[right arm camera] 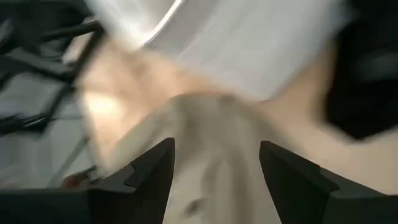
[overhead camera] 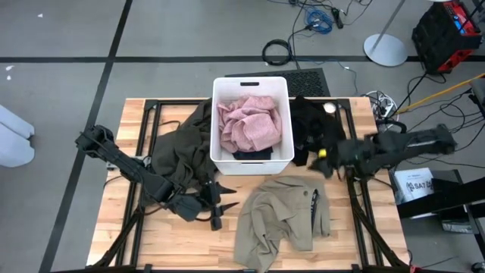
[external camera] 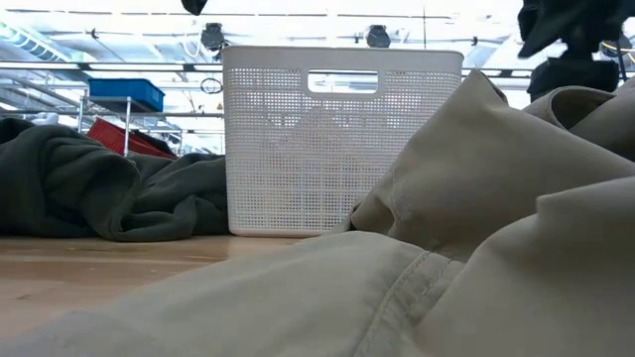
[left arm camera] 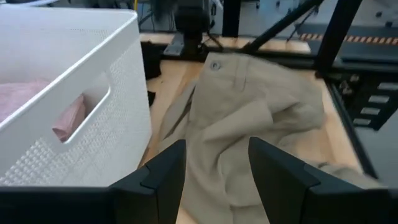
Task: Sort clothes
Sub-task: Put the brown shorts into the white laundry bin
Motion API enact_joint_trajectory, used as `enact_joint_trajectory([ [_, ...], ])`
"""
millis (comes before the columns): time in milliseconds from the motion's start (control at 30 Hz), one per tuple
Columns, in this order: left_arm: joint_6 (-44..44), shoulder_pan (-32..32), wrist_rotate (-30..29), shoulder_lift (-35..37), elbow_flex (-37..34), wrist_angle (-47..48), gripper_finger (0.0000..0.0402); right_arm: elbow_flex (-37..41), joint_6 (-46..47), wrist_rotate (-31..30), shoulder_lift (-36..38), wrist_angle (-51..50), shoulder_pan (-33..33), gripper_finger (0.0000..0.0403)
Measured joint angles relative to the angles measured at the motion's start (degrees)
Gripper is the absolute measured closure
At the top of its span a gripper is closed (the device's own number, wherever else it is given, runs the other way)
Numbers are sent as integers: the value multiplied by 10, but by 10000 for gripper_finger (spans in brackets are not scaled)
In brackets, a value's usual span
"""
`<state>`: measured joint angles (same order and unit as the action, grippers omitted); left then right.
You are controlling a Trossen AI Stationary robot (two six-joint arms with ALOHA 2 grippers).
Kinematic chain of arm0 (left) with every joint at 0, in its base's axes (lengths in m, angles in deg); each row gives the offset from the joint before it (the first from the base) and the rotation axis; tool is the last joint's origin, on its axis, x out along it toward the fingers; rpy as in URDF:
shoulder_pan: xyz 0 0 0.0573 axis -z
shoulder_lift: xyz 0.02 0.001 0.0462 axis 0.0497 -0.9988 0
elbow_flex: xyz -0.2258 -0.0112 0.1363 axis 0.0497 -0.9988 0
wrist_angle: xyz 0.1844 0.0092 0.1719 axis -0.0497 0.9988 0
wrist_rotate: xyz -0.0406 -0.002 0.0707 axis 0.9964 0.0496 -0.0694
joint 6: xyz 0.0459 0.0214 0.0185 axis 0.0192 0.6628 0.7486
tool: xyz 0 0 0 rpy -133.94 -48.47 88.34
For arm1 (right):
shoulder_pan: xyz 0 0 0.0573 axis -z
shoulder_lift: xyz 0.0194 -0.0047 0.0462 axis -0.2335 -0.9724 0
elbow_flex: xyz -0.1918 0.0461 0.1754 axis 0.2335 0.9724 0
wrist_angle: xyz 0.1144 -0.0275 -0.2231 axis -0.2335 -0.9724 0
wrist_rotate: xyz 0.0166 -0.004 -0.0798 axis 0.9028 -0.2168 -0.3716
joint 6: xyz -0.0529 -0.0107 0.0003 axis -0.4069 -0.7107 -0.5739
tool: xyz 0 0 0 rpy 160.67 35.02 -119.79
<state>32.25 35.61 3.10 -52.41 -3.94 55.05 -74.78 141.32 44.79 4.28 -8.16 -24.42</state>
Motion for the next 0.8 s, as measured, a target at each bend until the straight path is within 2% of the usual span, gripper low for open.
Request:
enact_joint_trajectory([
  [200, 0, -1, 0, 0, 0, -18, 217, 113, 38, -69, -21, 274, -201, 181],
  [267, 0, -1, 0, 0, 0, -18, 217, 122, 39, -99, -47, 316, -260, 181],
  [367, 0, -1, 0, 0, 0, -19, 217, 122, 79, -135, -94, 331, -341, 181],
  [533, -1, -1, 4, 0, 0, -22, 217, 115, 211, -172, -176, 333, -434, 181],
  [667, -1, -1, 5, -3, 0, -23, 217, 88, 302, -179, -233, 328, -480, 181],
  [800, -1, -1, 5, -3, 0, -23, 217, 44, 383, -180, -275, 280, -508, 181],
])
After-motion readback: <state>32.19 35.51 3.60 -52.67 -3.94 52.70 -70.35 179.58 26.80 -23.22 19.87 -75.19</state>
